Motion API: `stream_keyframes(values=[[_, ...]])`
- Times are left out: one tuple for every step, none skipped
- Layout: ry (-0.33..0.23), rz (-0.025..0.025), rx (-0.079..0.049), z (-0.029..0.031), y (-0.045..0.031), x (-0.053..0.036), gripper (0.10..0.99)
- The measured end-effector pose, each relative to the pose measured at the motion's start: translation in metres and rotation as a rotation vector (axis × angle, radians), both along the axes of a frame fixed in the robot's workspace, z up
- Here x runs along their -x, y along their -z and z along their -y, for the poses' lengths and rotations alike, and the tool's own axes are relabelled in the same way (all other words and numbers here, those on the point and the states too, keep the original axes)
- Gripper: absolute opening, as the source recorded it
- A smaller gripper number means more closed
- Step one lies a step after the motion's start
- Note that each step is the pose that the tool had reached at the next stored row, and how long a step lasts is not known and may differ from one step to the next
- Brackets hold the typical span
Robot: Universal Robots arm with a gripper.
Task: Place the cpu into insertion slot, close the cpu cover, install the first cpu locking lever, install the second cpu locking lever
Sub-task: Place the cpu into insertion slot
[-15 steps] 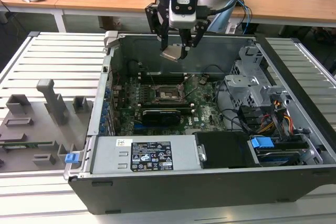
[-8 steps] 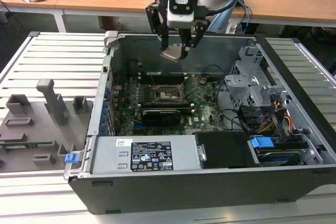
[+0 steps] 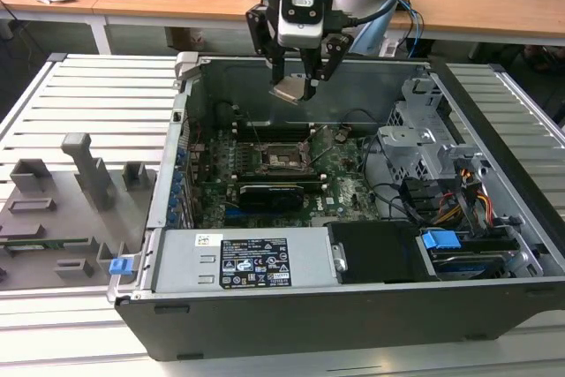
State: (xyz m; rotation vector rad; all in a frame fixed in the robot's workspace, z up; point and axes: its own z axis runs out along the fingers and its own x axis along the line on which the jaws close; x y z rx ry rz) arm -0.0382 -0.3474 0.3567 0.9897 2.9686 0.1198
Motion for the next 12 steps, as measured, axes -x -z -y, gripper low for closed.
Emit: stream_keyframes(values=[[0.005, 0.0000, 0.000, 0.0000, 0.0000, 0.0000, 0.541], [0.011, 0.0000, 0.000, 0.0000, 0.0000, 0.0000, 0.541], [0.015, 0.0000, 0.000, 0.0000, 0.0000, 0.0000, 0.541], [0.021, 0.0000, 0.000, 0.0000, 0.0000, 0.0000, 0.541], [0.025, 0.0000, 0.000, 0.0000, 0.0000, 0.0000, 0.541], [0.030, 0.0000, 0.000, 0.0000, 0.0000, 0.0000, 0.541], [0.034, 0.0000, 0.000, 0.0000, 0.0000, 0.0000, 0.541], [0.039, 0.0000, 0.000, 0.0000, 0.0000, 0.0000, 0.541], [0.043, 0.0000, 0.000, 0.0000, 0.0001, 0.0000, 0.541], [0.049, 0.0001, 0.000, 0.0000, 0.0001, 0.0000, 0.541], [0.054, 0.0000, 0.000, 0.0000, 0.0001, 0.0000, 0.541], [0.059, 0.0000, 0.000, 0.0000, 0.0001, 0.0000, 0.541]])
